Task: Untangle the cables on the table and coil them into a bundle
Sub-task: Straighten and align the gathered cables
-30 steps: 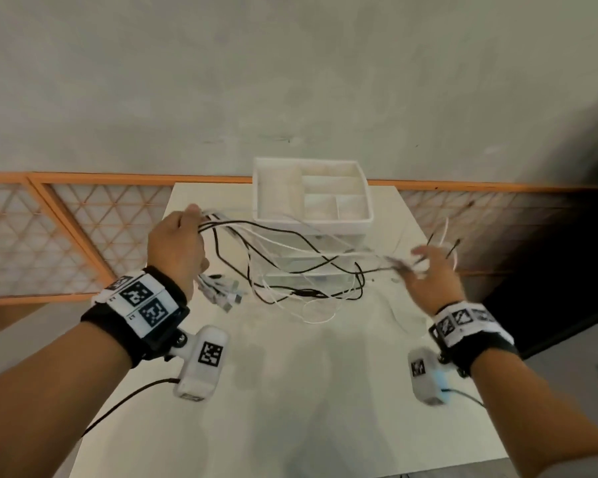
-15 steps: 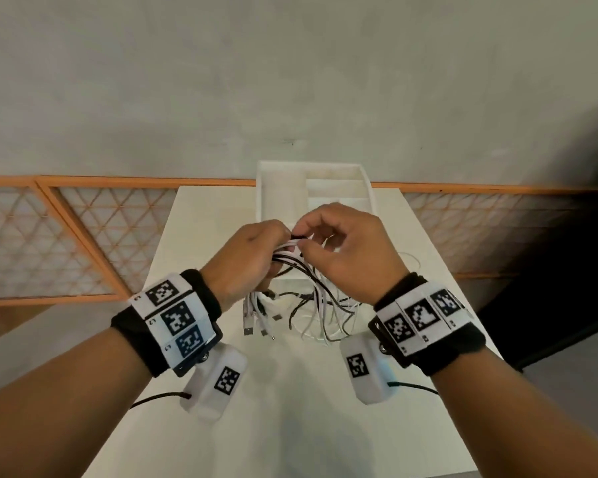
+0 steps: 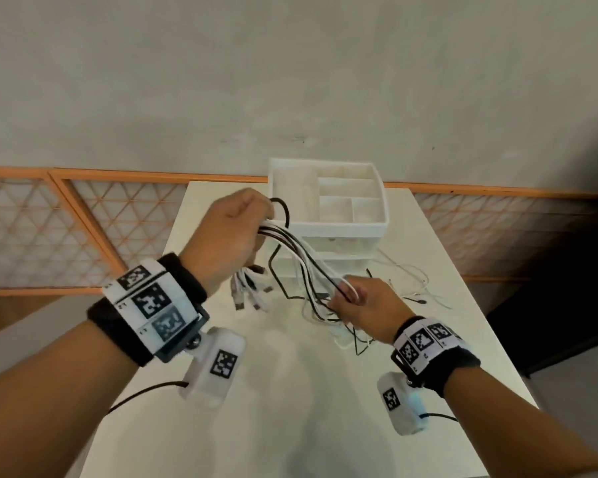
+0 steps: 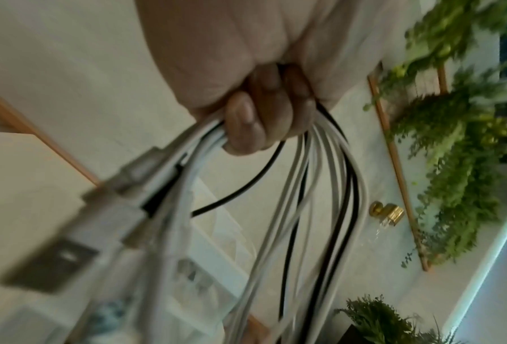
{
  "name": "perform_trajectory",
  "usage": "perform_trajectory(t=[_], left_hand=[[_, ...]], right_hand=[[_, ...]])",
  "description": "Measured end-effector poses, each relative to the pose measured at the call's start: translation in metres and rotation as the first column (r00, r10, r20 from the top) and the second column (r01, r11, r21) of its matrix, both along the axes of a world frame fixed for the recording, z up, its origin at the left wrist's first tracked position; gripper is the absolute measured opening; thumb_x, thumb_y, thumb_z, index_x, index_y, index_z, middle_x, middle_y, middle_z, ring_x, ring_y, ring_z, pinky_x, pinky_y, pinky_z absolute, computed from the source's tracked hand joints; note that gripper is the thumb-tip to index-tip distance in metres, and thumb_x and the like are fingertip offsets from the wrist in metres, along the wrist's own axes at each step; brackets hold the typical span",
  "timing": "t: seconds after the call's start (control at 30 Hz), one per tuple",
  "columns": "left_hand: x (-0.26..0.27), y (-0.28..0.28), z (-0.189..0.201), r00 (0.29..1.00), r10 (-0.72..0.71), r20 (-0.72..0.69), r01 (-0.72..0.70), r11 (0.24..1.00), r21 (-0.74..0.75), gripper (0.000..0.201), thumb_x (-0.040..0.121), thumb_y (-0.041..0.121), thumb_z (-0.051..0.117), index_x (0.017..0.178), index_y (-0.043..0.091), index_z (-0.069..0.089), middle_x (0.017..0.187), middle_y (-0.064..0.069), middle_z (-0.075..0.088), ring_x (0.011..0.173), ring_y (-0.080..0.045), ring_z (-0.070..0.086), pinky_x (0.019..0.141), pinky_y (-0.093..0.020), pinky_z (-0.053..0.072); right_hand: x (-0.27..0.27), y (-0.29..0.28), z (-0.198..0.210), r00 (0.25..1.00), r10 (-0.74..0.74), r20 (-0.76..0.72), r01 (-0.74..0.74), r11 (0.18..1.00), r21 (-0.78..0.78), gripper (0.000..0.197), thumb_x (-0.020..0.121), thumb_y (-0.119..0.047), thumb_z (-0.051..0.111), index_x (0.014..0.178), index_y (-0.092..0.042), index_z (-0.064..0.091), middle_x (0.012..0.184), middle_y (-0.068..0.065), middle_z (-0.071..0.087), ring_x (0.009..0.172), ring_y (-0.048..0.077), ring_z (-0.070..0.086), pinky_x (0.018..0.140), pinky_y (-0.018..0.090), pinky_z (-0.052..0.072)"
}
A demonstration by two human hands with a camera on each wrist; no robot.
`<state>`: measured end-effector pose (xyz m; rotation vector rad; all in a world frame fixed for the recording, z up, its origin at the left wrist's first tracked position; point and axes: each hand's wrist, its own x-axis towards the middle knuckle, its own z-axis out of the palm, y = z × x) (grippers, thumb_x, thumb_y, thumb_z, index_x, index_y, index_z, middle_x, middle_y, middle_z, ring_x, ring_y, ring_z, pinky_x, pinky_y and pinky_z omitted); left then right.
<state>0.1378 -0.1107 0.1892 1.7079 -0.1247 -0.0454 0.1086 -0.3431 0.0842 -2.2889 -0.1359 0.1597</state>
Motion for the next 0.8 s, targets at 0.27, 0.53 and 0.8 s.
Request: perform_trajectory(t=[0.27,0.53,0.8], left_hand=[[0.015,0.008,-0.003,0.997,-0.013,0.072,-0.011,0.943,0.332,0.058,0.093,0.053,0.053,0.073,0.000,0.065,0.044,0.003,0.031,0.041,-0.015,0.030,0.053,-0.028,0.030],[0.022,0.012,-0.036,0.978,0.209,-0.027,-0.196,0.950,0.244,0.061,0.094,0.055,0.052,0.049,0.020,0.029,0.037,0.008,0.027,0.040,-0.019,0.027,0.055,-0.028,0.030],[0.029,0.018,-0.019,0.977,0.205,-0.063,-0.212,0.967,-0.140,0.052,0.094,0.048,0.057,0.057,0.023,0.030,0.045,0.004,0.022,0.039,-0.016,0.019,0.044,-0.023,0.022]], right_hand=[[0.024,-0.063,0.008,0.829,-0.544,-0.132,0.554,0.831,0.055,0.047,0.102,-0.036,0.047,0.066,-0.013,0.068,0.064,0.008,0.072,0.058,0.018,0.069,0.066,0.030,0.057],[0.024,-0.080,0.086,0.597,-0.669,0.443,0.676,0.717,0.172,0.021,0.099,-0.037,0.052,0.103,-0.021,0.066,0.093,-0.002,0.061,0.082,0.015,0.053,0.073,0.022,0.037],[0.023,-0.107,-0.036,0.695,-0.693,-0.192,0.643,0.718,-0.267,0.023,0.096,-0.025,0.050,0.097,-0.023,0.073,0.100,0.011,0.074,0.085,0.032,0.070,0.085,0.037,0.055]])
